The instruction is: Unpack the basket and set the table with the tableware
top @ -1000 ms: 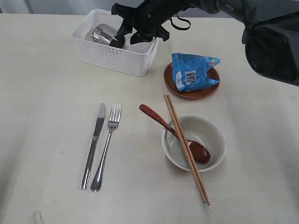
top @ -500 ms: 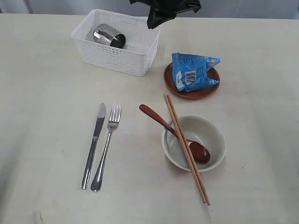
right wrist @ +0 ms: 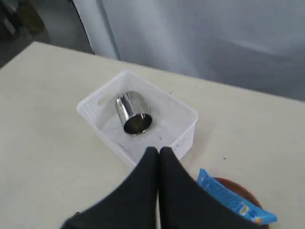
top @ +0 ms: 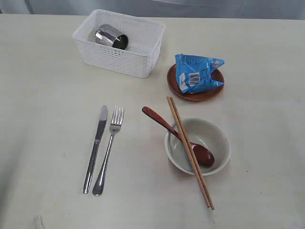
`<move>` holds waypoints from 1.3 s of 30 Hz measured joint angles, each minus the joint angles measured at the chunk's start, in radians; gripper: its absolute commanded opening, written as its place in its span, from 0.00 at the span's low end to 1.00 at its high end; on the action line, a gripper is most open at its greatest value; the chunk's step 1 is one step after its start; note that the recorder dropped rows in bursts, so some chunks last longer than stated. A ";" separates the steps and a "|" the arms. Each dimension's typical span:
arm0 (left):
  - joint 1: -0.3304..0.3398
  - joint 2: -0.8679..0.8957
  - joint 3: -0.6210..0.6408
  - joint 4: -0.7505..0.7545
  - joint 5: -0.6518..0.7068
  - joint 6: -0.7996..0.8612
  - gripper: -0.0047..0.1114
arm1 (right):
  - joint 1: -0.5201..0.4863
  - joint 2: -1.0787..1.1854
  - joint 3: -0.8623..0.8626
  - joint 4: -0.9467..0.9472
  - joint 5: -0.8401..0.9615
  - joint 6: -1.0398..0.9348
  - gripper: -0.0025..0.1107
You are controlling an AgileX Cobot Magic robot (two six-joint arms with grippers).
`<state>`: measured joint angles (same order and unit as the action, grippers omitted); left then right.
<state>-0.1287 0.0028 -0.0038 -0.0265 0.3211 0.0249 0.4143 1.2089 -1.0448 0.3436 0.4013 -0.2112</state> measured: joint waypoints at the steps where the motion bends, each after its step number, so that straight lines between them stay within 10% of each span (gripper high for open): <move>1: 0.000 0.000 0.000 0.000 0.000 0.000 0.04 | 0.000 -0.060 0.040 -0.002 -0.019 -0.006 0.02; 19: 0.000 0.000 0.000 0.000 0.000 0.000 0.04 | 0.000 -1.025 0.470 -0.050 -0.154 -0.017 0.02; 39: 0.000 0.000 0.000 0.000 0.000 0.000 0.04 | 0.000 -1.205 0.482 -0.053 -0.178 -0.017 0.02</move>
<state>-0.1287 0.0028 -0.0038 -0.0265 0.3211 0.0249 0.4143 0.0037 -0.5624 0.2911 0.2237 -0.2283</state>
